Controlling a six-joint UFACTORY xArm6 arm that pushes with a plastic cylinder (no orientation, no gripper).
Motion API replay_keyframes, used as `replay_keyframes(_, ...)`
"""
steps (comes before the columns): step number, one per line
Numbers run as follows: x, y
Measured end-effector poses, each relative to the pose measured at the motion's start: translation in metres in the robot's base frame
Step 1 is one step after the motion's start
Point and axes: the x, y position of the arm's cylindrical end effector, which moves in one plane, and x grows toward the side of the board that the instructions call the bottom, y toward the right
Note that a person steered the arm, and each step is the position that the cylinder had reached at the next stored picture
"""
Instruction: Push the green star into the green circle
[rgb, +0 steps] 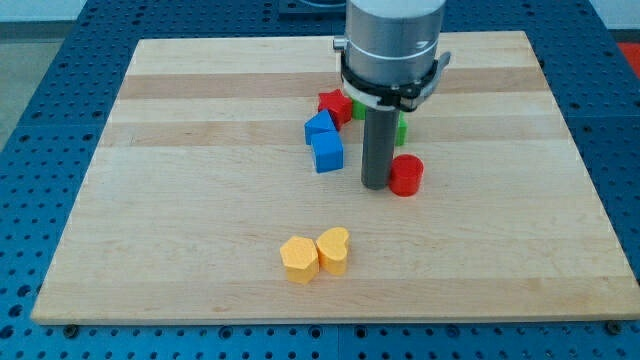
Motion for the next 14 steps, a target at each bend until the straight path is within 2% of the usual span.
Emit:
replay_keyframes(4, -0.061, 0.032)
replay_keyframes(7, -0.064, 0.057)
replay_keyframes(14, -0.064, 0.034)
